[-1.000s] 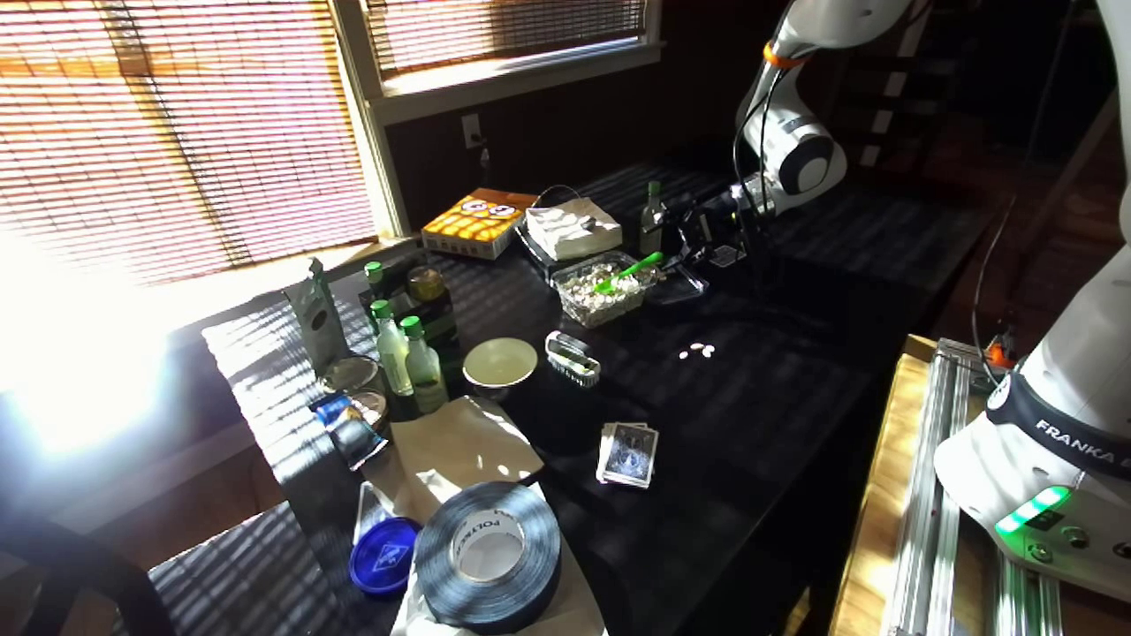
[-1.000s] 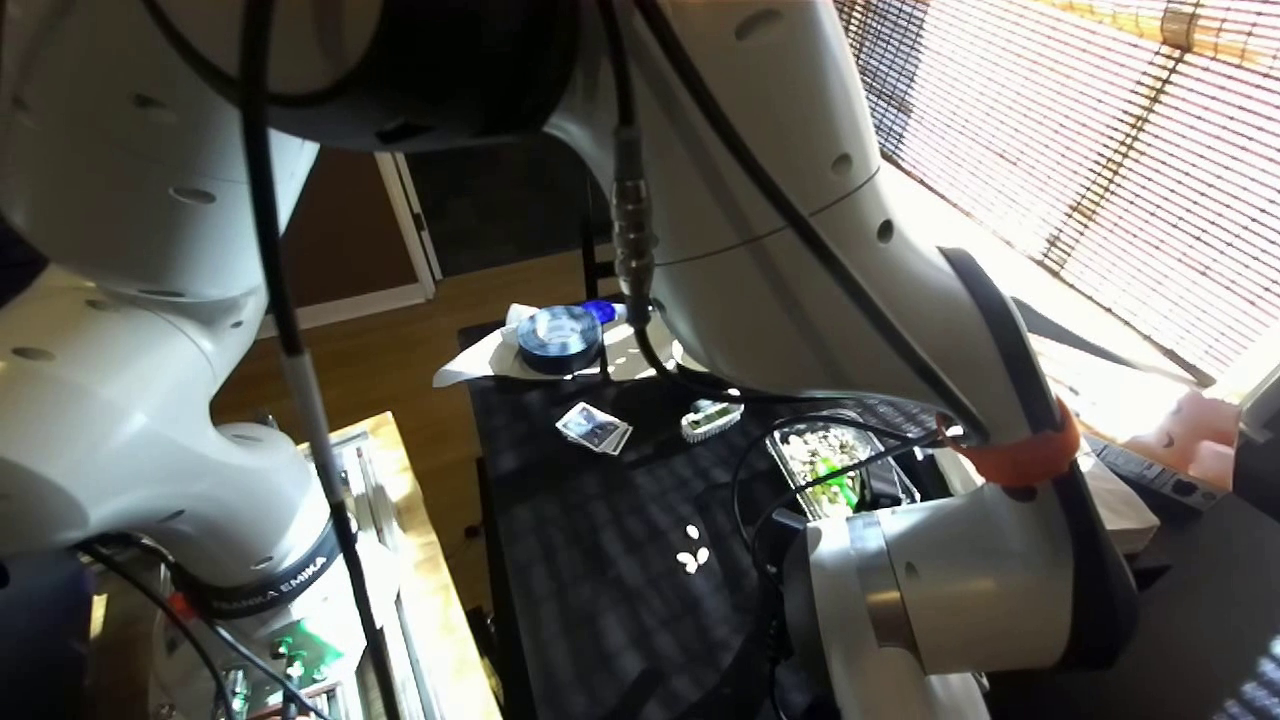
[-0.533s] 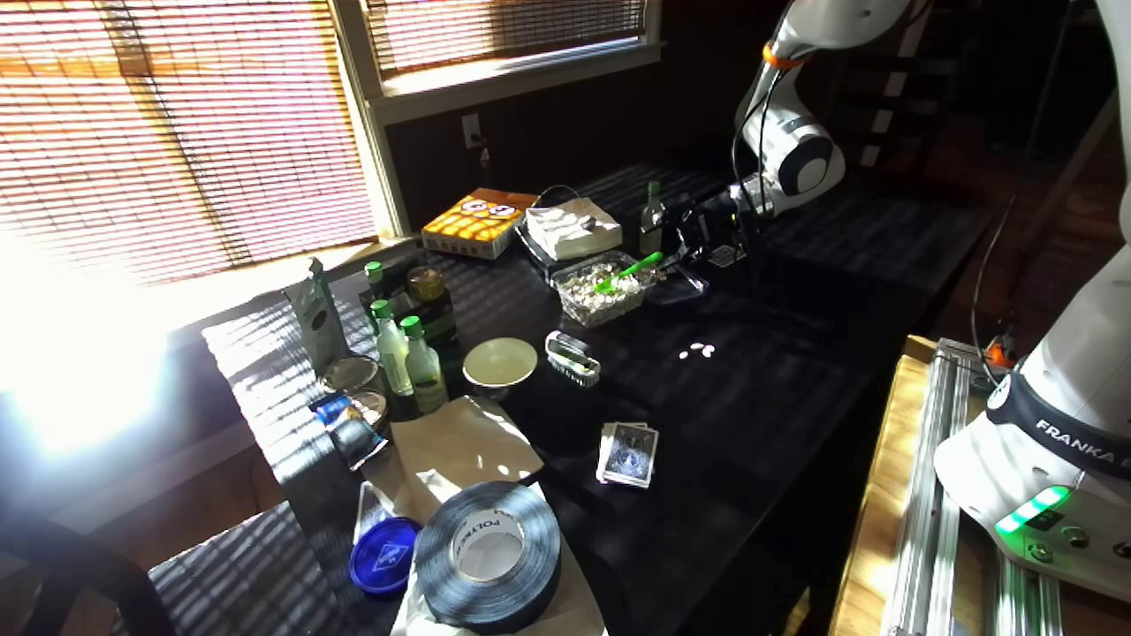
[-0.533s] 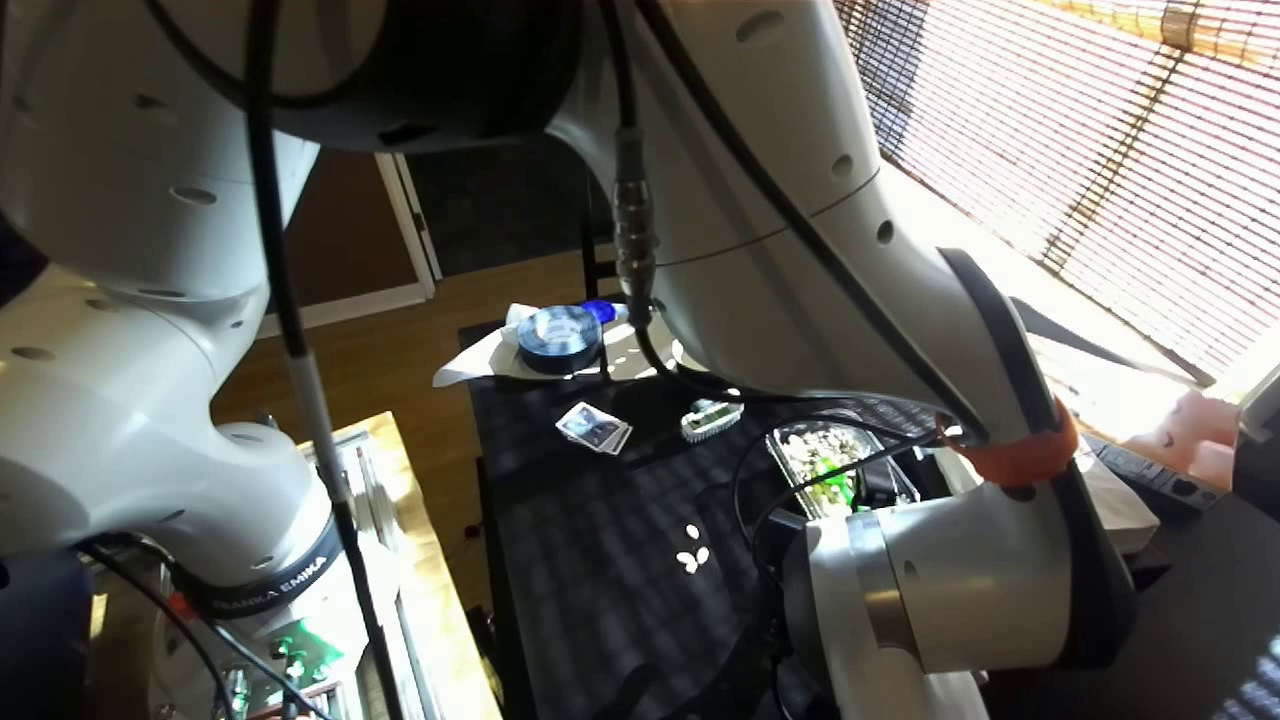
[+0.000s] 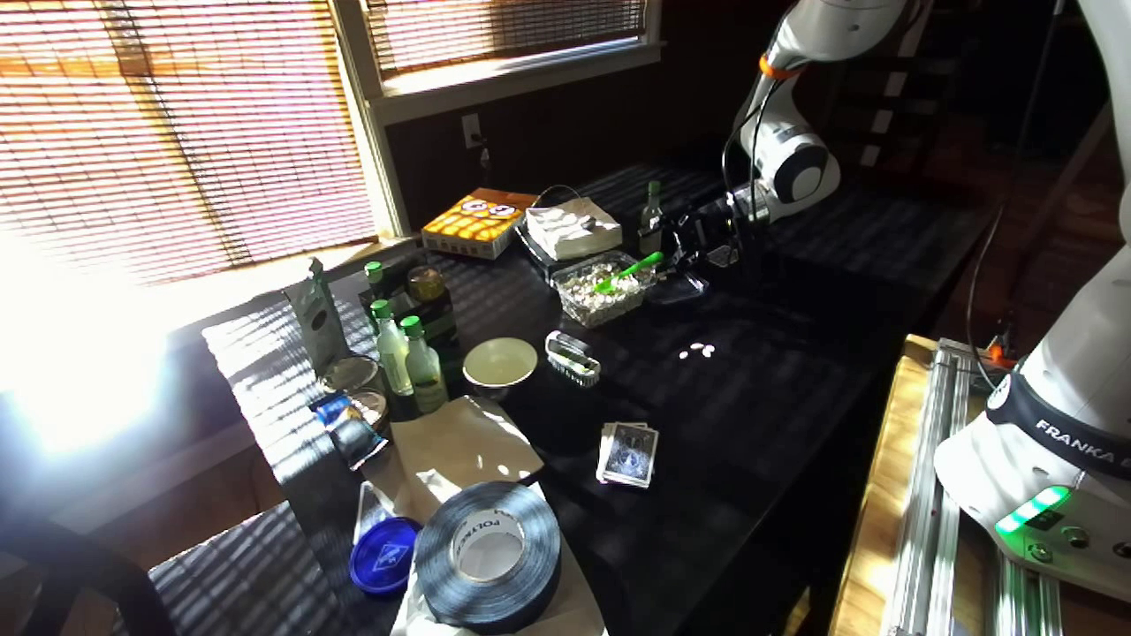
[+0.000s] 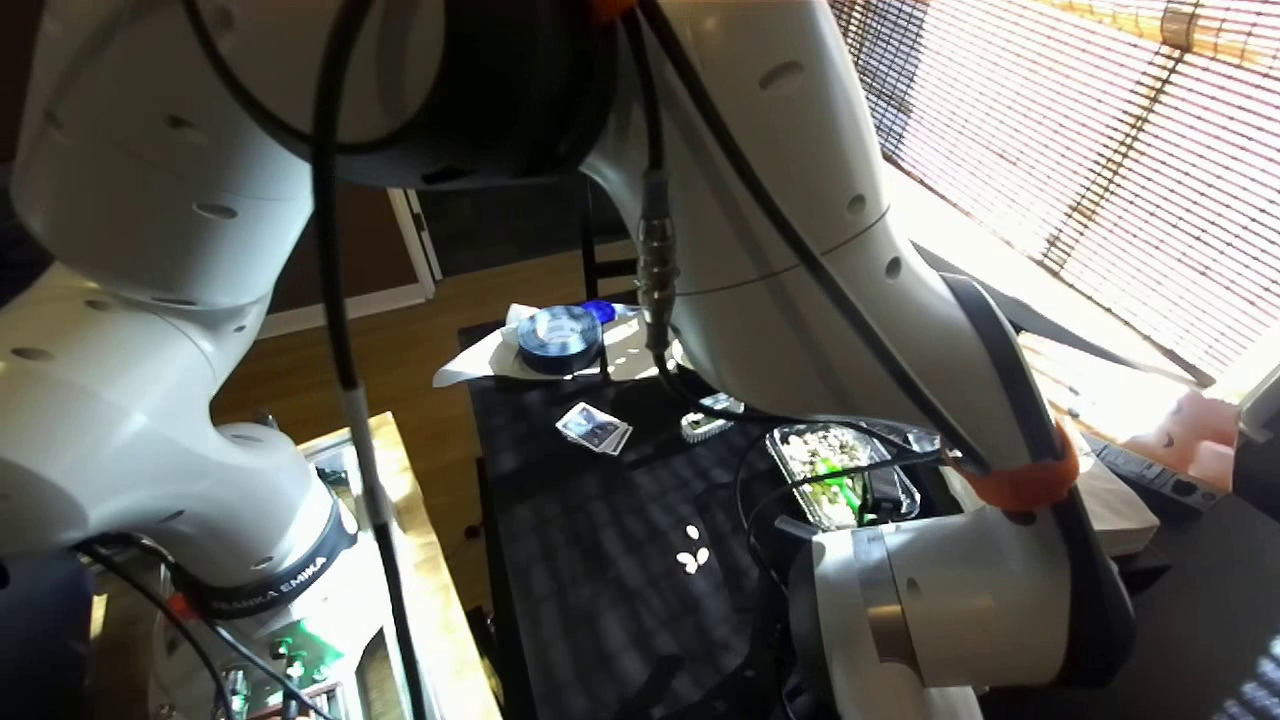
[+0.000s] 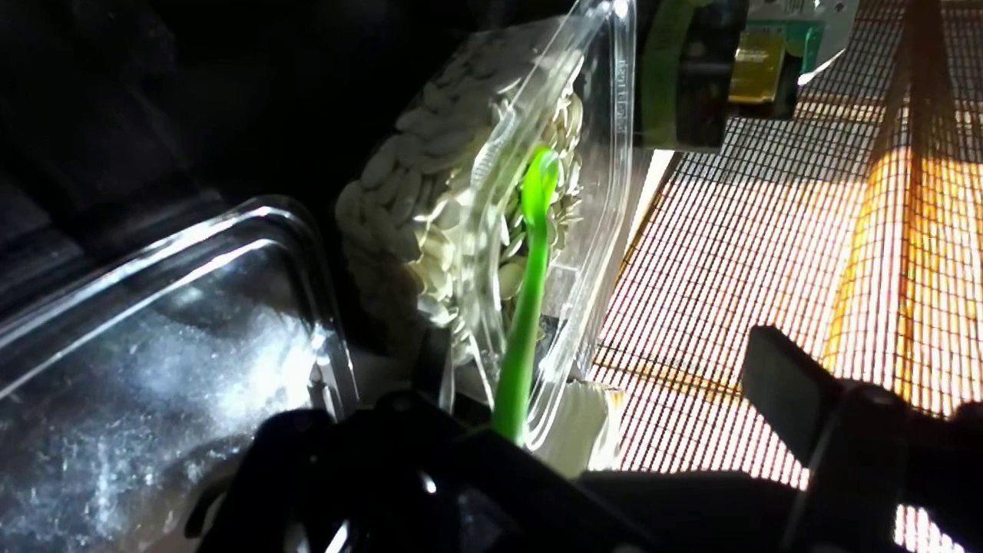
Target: Use the spoon to pick up contents from the container and put them inside the bowl
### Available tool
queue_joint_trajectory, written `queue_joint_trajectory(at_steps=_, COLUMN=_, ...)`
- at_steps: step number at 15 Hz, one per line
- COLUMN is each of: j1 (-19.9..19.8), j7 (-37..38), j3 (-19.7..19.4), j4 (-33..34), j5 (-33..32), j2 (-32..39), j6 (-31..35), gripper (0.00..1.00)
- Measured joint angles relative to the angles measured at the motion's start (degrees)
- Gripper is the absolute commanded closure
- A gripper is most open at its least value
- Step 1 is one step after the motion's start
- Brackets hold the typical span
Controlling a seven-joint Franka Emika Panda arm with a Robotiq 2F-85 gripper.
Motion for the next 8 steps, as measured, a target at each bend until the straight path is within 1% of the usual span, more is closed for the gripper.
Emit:
queue_joint_trajectory(at_steps=1, j1=0.0, j7=0.0, j3=0.0, j4=0.3, j5=0.6, j2=0.3, j6=0.0, gripper=0.12)
queue_joint_trajectory(at_steps=2, j1=0.0, j7=0.0, j3=0.0, j4=0.5, j5=1.3, j2=0.6, j6=0.0, gripper=0.24)
queue_joint_trajectory(at_steps=3, j1=-0.1, j7=0.0, j3=0.0, j4=0.8, j5=1.8, j2=0.8, j6=0.0, gripper=0.34)
queue_joint_trajectory(at_steps=4, j1=-0.1, j7=0.0, j3=0.0, j4=1.0, j5=2.2, j2=1.0, j6=0.0, gripper=0.37)
queue_joint_trajectory(at_steps=7, j1=-0.1, j7=0.0, j3=0.0, j4=1.2, j5=2.3, j2=1.2, j6=0.0, gripper=0.61)
queue_joint_trajectory(at_steps=8, j1=-0.2, j7=0.0, j3=0.0, j4=1.2, j5=2.3, j2=1.2, j6=0.0, gripper=0.67)
